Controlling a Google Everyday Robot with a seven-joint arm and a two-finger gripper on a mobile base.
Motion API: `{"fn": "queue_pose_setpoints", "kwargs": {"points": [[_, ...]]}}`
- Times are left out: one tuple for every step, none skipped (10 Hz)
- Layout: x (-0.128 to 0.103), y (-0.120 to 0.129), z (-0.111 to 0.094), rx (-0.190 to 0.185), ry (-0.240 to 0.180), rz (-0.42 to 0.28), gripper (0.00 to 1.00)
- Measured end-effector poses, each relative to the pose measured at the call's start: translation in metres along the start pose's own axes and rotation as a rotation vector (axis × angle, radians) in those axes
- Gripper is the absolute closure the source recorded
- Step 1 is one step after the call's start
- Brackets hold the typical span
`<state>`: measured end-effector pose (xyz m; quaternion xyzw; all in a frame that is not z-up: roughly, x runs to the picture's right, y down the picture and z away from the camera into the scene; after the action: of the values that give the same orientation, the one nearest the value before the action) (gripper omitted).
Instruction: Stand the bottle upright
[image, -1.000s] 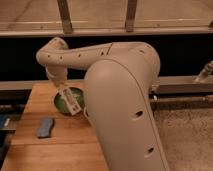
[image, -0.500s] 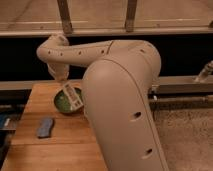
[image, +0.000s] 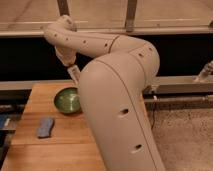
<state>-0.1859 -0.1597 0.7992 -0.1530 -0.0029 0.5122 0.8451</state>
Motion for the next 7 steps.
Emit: {"fn": "queue_pose_setpoints", "kwargs": {"points": [[0.002, -0.012, 0.000, -0.013, -0.022, 0.025, 1.00], [0.006, -0.021, 0.002, -0.035, -0.044, 0.047, 1.00], [0.010, -0.025, 0.004, -0.063, -0.070, 0.065, 1.00], [0.015, -0.033, 0.006, -0.079, -0.086, 0.084, 1.00], [0.019, -0.037, 0.009, -0.090, -0.096, 0.097, 1.00], [0.023, -0.041, 0.011, -0.099, -0.106, 0.106, 1.00], [0.028, -0.043, 0.015, -0.105, -0.110, 0.112, 1.00]]}}
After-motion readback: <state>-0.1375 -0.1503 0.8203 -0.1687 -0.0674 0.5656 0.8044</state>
